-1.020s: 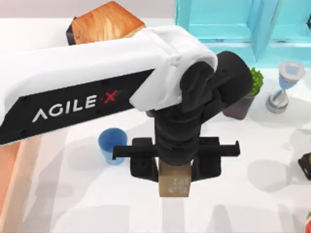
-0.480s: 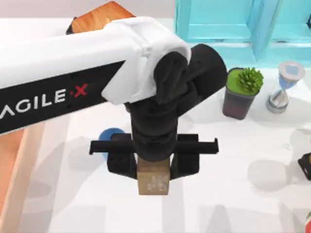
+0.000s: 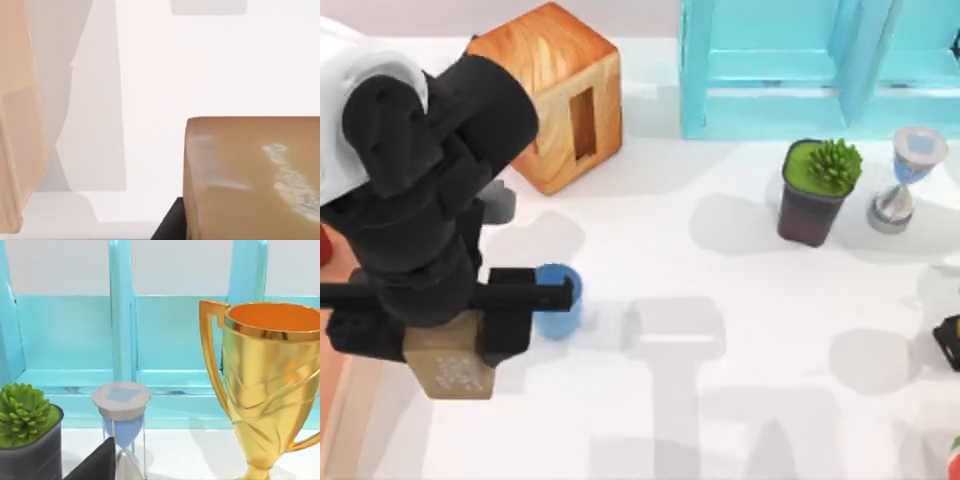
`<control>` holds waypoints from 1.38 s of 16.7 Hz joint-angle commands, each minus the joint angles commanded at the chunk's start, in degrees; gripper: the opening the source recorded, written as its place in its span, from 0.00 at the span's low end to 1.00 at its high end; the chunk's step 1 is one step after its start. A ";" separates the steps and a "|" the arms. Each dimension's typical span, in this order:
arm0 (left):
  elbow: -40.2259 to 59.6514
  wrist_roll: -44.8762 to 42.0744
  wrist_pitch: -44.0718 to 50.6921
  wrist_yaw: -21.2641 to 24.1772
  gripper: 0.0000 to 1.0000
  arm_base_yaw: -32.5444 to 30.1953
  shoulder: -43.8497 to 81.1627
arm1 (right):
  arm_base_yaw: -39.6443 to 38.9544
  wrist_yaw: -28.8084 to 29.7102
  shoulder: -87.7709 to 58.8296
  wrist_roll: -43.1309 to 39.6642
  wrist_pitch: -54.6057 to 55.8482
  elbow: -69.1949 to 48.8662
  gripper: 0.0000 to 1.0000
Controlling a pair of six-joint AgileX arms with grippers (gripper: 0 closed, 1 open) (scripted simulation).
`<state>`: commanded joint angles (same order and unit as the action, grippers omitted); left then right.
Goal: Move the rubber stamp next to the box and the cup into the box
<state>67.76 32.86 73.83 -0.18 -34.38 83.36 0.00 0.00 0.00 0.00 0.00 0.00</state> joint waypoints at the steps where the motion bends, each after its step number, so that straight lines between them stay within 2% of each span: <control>1: -1.67 -1.62 0.32 0.03 0.00 1.67 -1.80 | 0.00 0.00 0.00 0.00 0.00 0.00 1.00; 3: -3.37 -3.29 0.80 0.08 0.00 3.39 -3.67 | 0.00 0.00 0.00 0.00 0.00 0.00 1.00; 8: -3.46 -3.40 0.56 0.01 0.00 3.28 -3.48 | 0.00 0.00 0.00 0.00 0.00 0.00 1.00; 16: -15.07 -3.77 -12.96 0.06 0.00 3.81 -1.93 | 0.00 0.00 0.00 0.00 0.00 0.00 1.00; 21: -16.45 -3.80 -14.52 0.08 0.00 3.86 -1.40 | 0.00 0.00 0.00 0.00 0.00 0.00 1.00; 23: -16.45 -3.80 -14.52 0.08 0.15 3.86 -1.40 | 0.00 0.00 0.00 0.00 0.00 0.00 1.00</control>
<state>51.31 29.06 59.32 -0.10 -30.51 81.97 0.00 0.00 0.00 0.00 0.00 0.00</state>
